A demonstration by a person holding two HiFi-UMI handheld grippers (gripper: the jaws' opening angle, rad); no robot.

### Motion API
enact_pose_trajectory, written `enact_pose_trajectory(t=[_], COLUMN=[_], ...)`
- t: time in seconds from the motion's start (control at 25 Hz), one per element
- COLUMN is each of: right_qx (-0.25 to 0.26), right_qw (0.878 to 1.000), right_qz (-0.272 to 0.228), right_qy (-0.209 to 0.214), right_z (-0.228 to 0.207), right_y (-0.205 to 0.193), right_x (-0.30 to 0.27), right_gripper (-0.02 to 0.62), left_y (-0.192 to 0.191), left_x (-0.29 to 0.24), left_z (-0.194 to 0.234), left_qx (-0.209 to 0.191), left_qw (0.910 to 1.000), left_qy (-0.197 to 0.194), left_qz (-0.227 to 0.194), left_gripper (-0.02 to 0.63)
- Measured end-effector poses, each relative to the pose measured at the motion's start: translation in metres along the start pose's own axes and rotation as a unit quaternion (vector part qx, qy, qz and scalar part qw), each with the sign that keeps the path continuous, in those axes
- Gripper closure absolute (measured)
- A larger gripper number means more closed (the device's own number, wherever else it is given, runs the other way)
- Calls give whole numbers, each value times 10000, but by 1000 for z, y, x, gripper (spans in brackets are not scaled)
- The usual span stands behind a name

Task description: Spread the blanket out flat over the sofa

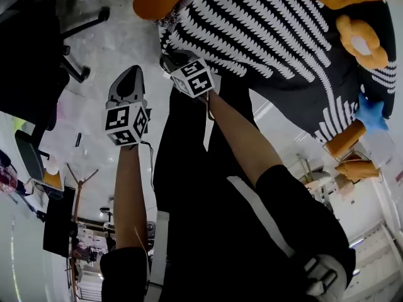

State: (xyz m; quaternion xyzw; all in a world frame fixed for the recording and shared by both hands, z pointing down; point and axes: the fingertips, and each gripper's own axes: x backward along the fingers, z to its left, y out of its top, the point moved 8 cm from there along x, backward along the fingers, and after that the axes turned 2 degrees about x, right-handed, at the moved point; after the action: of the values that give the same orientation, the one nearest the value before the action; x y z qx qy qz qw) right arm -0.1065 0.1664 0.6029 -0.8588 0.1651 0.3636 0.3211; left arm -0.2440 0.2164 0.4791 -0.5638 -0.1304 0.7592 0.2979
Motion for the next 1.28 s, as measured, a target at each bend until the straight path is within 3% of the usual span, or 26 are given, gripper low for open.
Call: enact_pose_trajectory(t=[0.04, 0.12, 0.16, 0.28, 0.4, 0.68, 0.72, 0.76, 0.8, 0.92, 1.08, 1.2, 1.24, 1.28], right_qx=[-32, -183, -253, -267, -259, -202, -212, -215, -206, -240, -561, -342, -262, -215], right_qw=[10000, 9996, 9993, 9975, 9937, 9919, 9917, 9914, 9915, 9928, 9896, 9921, 9932, 9942], right_qz=[-55, -206, -282, -532, -738, -649, -574, -519, -496, -601, -750, -593, -525, -462], right_qy=[-3, 12, -22, -380, -799, -1071, -1134, -1181, -1182, -1006, -1093, -1049, -1002, -948], right_z=[-4, -13, -17, -30, -55, -101, -106, -108, -108, -92, -77, -78, -79, -80], right_y=[1, 6, 9, 24, 46, 87, 88, 88, 88, 87, 85, 86, 85, 83], right_x=[2, 8, 12, 23, 30, 4, 0, -4, -6, -16, -25, -24, -21, -16], right_gripper=[531, 291, 259, 264, 313, 334, 402, 519, 574, 577, 578, 573, 536, 450], left_y=[0, 1, 1, 3, 5, 3, 2, 1, 0, -1, 2, 11, 15, 20], left_x=[-1, -6, -8, -9, -7, -2, 0, 2, 4, 8, 13, 13, 12, 9], left_z=[-1, -6, -7, -4, -5, -12, -10, -8, -4, 8, 17, 18, 17, 15], left_qx=[-17, -31, -36, -29, -44, -172, -186, -188, -177, -96, -38, -166, -205, -232], left_qw=[10000, 10000, 10000, 9999, 9999, 9994, 9994, 9994, 9994, 9997, 9998, 9996, 9994, 9993], left_qy=[-14, -41, -54, -100, -166, -272, -276, -273, -262, -199, -150, -193, -224, -263], left_qz=[11, 31, 38, 26, 4, 110, 125, 136, 141, 138, 151, 150, 142, 128], left_gripper=[584, 584, 584, 584, 584, 584, 584, 584, 584, 584, 584, 584, 584, 584])
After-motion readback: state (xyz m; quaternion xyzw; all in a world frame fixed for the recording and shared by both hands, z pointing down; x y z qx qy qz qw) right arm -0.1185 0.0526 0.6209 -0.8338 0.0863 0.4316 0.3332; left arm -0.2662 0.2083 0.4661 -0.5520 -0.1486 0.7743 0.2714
